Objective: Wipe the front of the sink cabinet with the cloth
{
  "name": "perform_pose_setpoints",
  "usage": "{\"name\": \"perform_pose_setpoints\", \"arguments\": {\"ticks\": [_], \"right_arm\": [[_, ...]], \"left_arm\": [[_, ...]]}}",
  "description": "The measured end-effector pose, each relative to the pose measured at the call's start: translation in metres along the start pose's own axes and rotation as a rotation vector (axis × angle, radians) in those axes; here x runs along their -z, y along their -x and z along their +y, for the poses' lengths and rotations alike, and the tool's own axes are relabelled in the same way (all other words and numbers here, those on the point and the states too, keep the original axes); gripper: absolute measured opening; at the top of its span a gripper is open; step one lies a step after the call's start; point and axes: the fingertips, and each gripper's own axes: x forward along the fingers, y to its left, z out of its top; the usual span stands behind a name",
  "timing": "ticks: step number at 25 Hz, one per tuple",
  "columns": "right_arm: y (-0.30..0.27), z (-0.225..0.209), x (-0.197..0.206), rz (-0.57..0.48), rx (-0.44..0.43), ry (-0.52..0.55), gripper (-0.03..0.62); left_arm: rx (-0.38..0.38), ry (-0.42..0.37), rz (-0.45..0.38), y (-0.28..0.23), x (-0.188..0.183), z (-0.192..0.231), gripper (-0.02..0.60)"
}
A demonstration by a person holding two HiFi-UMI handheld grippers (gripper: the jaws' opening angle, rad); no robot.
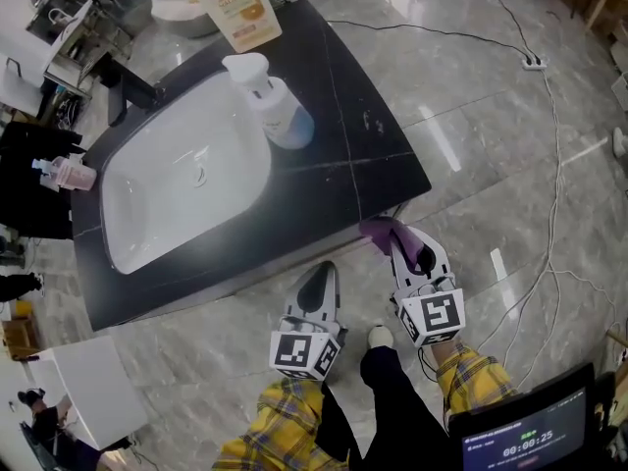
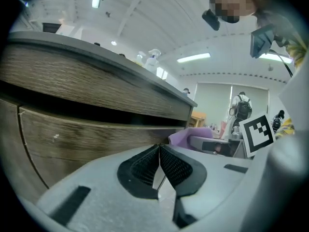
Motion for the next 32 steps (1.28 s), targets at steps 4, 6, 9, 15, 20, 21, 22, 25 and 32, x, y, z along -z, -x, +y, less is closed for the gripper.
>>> {"name": "perform_pose_setpoints", "arguments": {"ticks": [4,6,9,15,20,21,22,25,32], "right_arm": [[0.008,-0.02,0.001,-0.001,0.04,-0.012,0.044],[0.011,-0.024,0.002,0.003,0.047,-0.02,0.044],[0.018,-0.016,0.003,0.003,0.025,-0.037,0.044],[0.029,0.057,0.015,0.022,-0.125,-0.055,0.044],[0.027,0.134,0.04,0.088,-0.25,-0.042,0.044],[0.025,0.148,0.045,0.1,-0.273,-0.041,0.044],[0.023,0.162,0.05,0.11,-0.294,-0.036,0.044],[0.014,0.197,0.062,0.134,-0.344,-0.014,0.044],[-0.006,0.253,0.075,0.145,-0.353,-0.003,0.044]], "left_arm": [[0.022,-0.003,0.001,-0.01,0.001,-0.012,0.008],[0.027,-0.002,-0.001,-0.012,0.001,-0.015,0.008],[0.019,0.001,-0.001,-0.009,0.002,-0.015,0.008],[-0.049,0.022,-0.007,0.019,0.004,0.008,0.008],[-0.125,0.027,0.0,0.063,0.009,0.044,0.008],[-0.149,0.033,-0.001,0.072,0.011,0.054,0.008],[-0.173,0.04,-0.004,0.081,0.012,0.063,0.008],[-0.218,0.045,-0.009,0.106,0.015,0.086,0.008],[-0.265,0.043,0.012,0.165,0.032,0.123,0.008]]}}
